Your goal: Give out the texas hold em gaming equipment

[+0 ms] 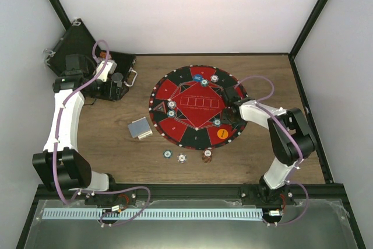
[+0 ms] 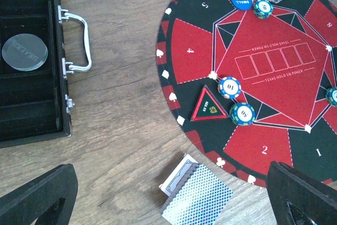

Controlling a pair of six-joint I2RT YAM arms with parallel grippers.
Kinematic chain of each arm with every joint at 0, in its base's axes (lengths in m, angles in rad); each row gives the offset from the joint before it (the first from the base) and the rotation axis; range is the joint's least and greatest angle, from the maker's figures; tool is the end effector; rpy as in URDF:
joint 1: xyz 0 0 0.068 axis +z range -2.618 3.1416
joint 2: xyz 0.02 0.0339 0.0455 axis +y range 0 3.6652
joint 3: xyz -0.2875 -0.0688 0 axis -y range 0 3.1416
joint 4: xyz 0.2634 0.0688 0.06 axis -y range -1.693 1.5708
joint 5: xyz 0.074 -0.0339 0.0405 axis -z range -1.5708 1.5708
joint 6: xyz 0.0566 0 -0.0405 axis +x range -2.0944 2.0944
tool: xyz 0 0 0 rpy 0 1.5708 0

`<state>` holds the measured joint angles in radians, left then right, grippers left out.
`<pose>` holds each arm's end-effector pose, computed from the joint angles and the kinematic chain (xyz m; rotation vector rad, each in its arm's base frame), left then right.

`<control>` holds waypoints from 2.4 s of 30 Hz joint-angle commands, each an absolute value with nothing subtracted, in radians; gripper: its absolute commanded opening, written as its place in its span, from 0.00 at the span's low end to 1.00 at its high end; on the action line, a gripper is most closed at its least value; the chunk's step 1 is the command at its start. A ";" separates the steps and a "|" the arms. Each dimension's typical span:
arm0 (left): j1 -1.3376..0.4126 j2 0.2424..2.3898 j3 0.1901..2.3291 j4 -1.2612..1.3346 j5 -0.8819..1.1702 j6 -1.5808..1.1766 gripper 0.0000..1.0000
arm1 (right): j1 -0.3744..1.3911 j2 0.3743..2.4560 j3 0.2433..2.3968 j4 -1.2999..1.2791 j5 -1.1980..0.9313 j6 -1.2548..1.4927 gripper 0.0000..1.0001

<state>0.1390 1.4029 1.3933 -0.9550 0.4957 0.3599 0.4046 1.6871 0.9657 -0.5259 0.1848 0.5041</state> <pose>0.3072 0.0158 0.3527 0.4553 2.3747 -0.4050 0.3093 0.1211 0.1472 0.1796 2.7654 -0.0323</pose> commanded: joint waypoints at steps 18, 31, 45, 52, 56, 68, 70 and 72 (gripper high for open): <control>0.144 1.391 1.409 -0.948 0.515 0.367 1.00 | 0.574 1.496 1.039 -0.704 0.274 0.542 0.85; 0.144 1.397 1.401 -0.933 0.523 0.355 1.00 | 0.914 1.318 0.985 -0.847 0.125 0.614 0.91; 0.144 1.393 1.410 -0.939 0.511 0.358 1.00 | 1.009 1.419 0.930 -0.829 0.114 0.633 0.82; 0.144 1.390 1.411 -0.940 0.509 0.360 1.00 | 1.009 1.437 0.906 -0.806 0.102 0.630 0.75; 0.144 1.391 1.411 -0.940 0.509 0.360 1.00 | 1.009 1.448 0.901 -0.800 0.103 0.631 0.69; 0.145 1.388 1.411 -0.940 0.502 0.359 1.00 | 1.009 1.459 0.893 -0.785 0.094 0.626 0.54; 0.143 1.388 1.411 -0.940 0.500 0.360 1.00 | 1.010 1.460 0.893 -0.783 0.092 0.625 0.50; 0.144 1.387 1.411 -0.941 0.500 0.359 1.00 | 1.010 1.463 0.892 -0.784 0.091 0.624 0.49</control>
